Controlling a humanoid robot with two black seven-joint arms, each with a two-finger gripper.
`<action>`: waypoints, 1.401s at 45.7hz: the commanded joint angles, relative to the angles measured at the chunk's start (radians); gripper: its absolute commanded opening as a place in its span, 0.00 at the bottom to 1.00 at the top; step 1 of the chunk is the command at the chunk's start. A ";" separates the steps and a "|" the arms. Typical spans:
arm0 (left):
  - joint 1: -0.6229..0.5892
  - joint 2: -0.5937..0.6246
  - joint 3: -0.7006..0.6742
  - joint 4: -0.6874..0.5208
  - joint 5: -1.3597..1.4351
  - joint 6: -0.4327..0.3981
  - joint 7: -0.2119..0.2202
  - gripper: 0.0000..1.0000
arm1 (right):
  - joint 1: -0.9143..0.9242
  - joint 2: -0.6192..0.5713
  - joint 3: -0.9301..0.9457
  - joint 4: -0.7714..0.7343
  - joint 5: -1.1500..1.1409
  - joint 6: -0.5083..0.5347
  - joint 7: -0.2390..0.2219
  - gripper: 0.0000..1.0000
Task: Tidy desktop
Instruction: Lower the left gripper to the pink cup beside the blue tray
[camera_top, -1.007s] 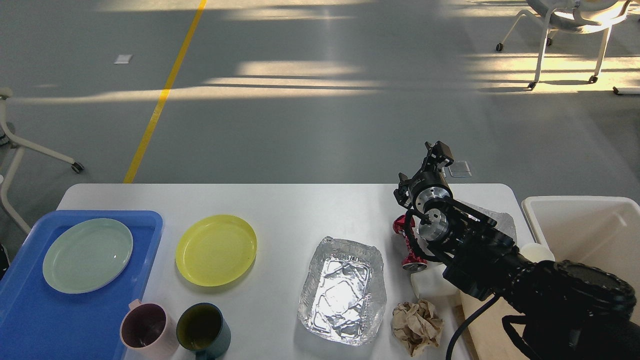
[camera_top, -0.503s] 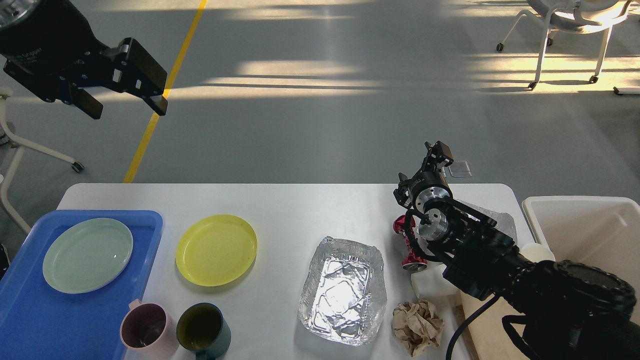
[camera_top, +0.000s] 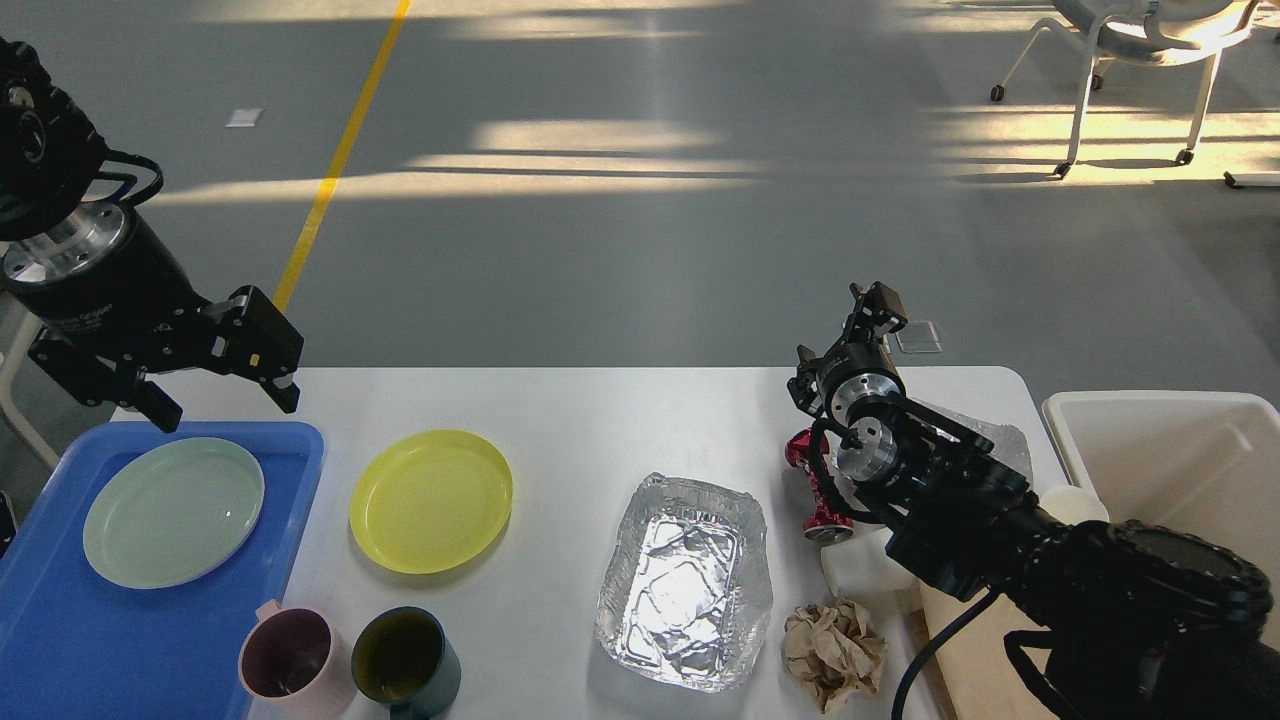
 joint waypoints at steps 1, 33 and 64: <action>0.073 0.001 0.036 0.000 0.001 0.000 0.000 0.96 | 0.000 0.000 0.000 0.000 0.000 0.000 0.000 1.00; 0.343 -0.017 0.011 -0.002 0.005 0.000 0.017 0.96 | 0.000 0.000 0.000 0.002 0.001 0.000 0.000 1.00; 0.528 -0.085 -0.055 0.017 0.003 0.302 0.126 0.96 | 0.000 0.000 0.000 0.000 0.001 0.000 0.000 1.00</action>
